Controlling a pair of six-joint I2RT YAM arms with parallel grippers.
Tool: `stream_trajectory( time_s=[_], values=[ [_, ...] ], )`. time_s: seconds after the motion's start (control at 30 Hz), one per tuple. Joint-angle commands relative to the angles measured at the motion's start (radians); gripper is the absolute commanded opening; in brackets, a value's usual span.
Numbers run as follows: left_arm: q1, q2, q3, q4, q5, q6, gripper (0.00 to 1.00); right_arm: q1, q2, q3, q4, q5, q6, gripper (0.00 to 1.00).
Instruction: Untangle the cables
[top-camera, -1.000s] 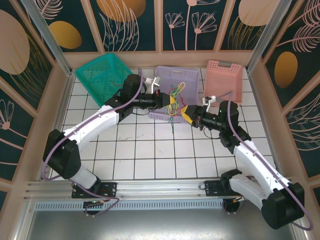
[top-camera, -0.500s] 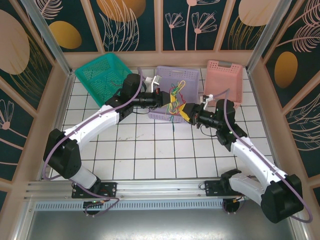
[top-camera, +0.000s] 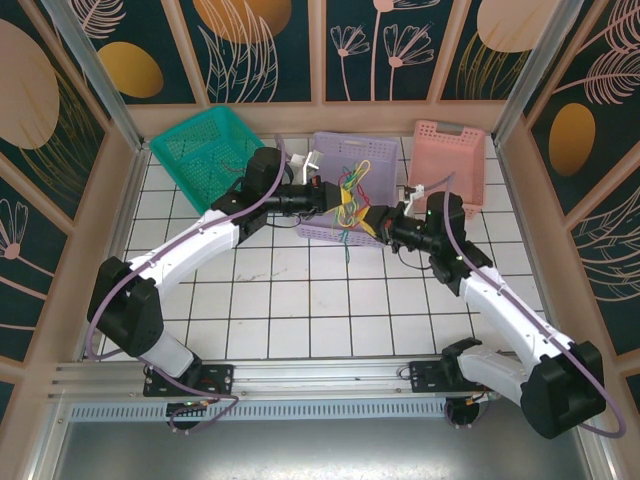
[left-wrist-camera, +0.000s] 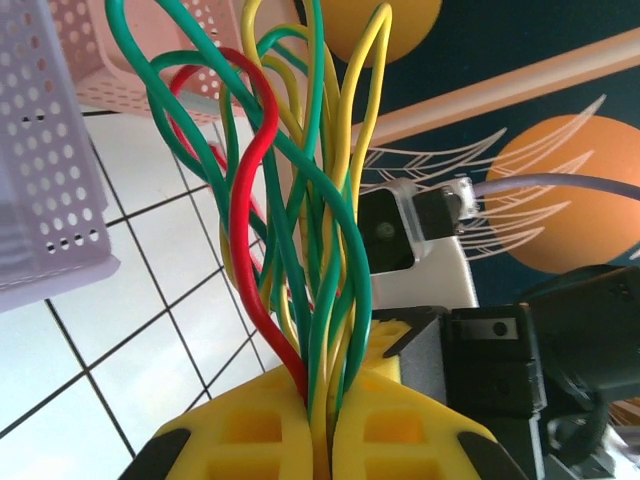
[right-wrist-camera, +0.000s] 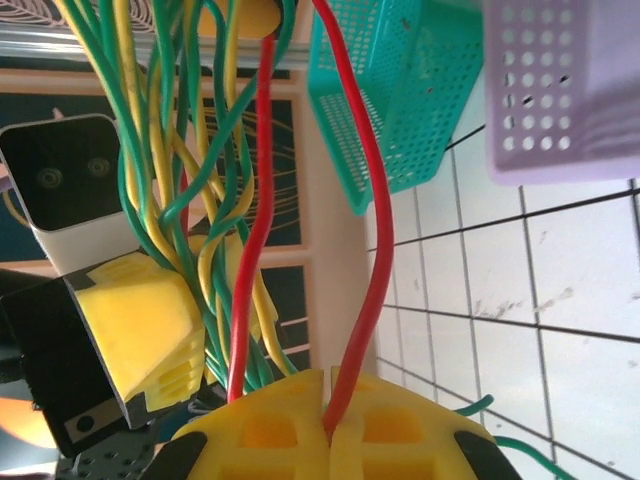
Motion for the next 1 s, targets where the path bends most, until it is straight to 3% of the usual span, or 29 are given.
stream_trajectory(
  time_s=[0.0,0.13,0.47,0.6,0.7,0.83,0.97],
  values=[
    [0.009,-0.020,0.054,-0.075,-0.098,0.047,0.00,-0.008,-0.017,0.063,-0.252,0.115,-0.121,0.00],
    [0.056,-0.075,0.040,-0.141,-0.226,0.056,0.00,-0.046,-0.047,0.059,-0.432,0.161,-0.178,0.00],
    [0.093,-0.110,0.045,-0.294,-0.268,0.178,0.00,-0.198,-0.108,0.060,-0.567,0.168,-0.252,0.00],
    [0.099,-0.095,0.100,-0.415,-0.293,0.287,0.00,-0.229,-0.056,0.129,-0.644,0.179,-0.386,0.00],
    [0.104,-0.065,0.163,-0.549,-0.324,0.400,0.00,-0.230,-0.005,0.213,-0.764,0.269,-0.529,0.00],
    [0.103,-0.037,0.172,-0.611,-0.230,0.502,0.00,-0.239,0.013,0.271,-0.822,0.365,-0.608,0.00],
    [0.098,-0.026,0.106,-0.680,-0.153,0.596,0.00,-0.224,0.046,0.328,-0.770,0.317,-0.626,0.00]
  ],
)
